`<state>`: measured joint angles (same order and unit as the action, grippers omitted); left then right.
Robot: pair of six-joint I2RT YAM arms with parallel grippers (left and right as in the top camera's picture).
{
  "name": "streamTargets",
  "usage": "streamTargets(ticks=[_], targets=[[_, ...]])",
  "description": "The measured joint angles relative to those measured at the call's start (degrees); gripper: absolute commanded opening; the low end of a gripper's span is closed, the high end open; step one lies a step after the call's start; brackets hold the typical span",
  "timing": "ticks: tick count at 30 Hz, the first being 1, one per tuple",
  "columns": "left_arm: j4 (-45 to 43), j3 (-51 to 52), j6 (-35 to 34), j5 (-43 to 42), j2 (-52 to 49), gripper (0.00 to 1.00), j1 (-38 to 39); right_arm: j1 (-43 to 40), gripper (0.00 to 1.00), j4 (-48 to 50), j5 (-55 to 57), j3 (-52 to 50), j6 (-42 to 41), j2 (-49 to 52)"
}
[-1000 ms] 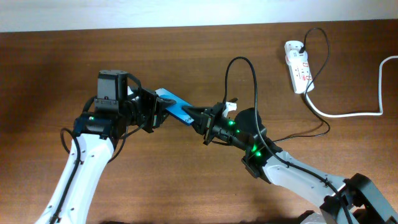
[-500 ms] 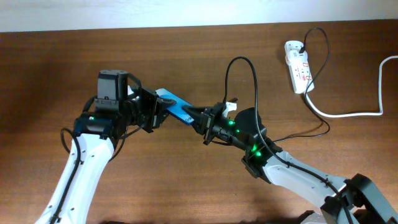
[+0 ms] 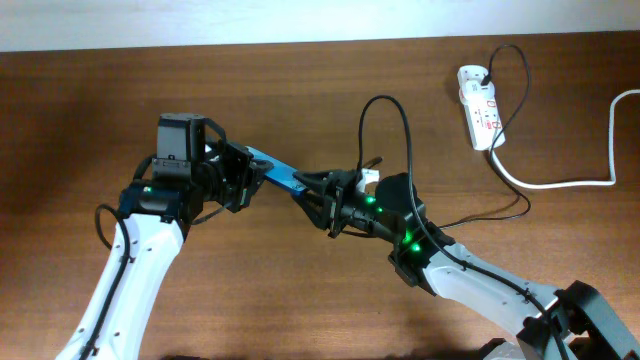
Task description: Plug charger to phone and switch on socket
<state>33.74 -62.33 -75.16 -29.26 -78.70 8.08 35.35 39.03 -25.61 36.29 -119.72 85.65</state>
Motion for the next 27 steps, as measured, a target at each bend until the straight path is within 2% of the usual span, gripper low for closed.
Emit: streamTargets(ticks=[5,8,9,11,12,14,16,18,22,24,27], targets=[[0.8,0.3,8.3,4.3,-0.1,0.00,0.0,0.0,0.54,-11.5,-0.1,0.3,0.2,-0.3],[1.1,0.5,13.9,6.2,-0.4,0.00,0.0,-0.1,0.65,-17.4,0.3,0.5,4.2,-0.6],[1.2,0.5,16.5,7.1,-0.4,0.00,0.0,-0.1,0.73,-18.1,0.2,0.5,6.9,-0.6],[3.7,0.5,21.2,8.8,-0.4,0.00,0.0,0.0,0.96,-16.0,-0.1,0.3,16.7,-0.6],[5.7,0.5,24.0,10.0,-0.4,0.00,0.0,0.0,0.99,-15.0,-0.2,0.3,24.7,-0.6],[6.6,0.5,27.1,11.1,-0.4,0.00,0.0,0.0,0.98,-17.2,0.3,0.4,38.1,-0.6],[9.0,0.5,29.6,11.7,-0.4,0.00,0.0,0.0,0.98,-25.0,3.3,0.6,50.2,-0.6],[10.3,0.5,31.7,12.1,-0.4,0.00,0.0,0.0,0.98,-31.5,7.5,0.4,58.6,-0.6],[12.5,0.5,34.1,12.4,-0.4,0.00,0.0,-0.2,0.98,-37.8,11.3,0.4,67.7,-1.6],[12.7,0.5,34.9,12.4,-0.4,0.00,0.0,-0.5,0.98,-44.5,12.5,1.9,71.3,-5.6],[12.7,0.5,35.6,12.6,-0.4,0.00,0.0,-1.6,0.98,-66.6,17.3,11.6,74.0,-17.0]])
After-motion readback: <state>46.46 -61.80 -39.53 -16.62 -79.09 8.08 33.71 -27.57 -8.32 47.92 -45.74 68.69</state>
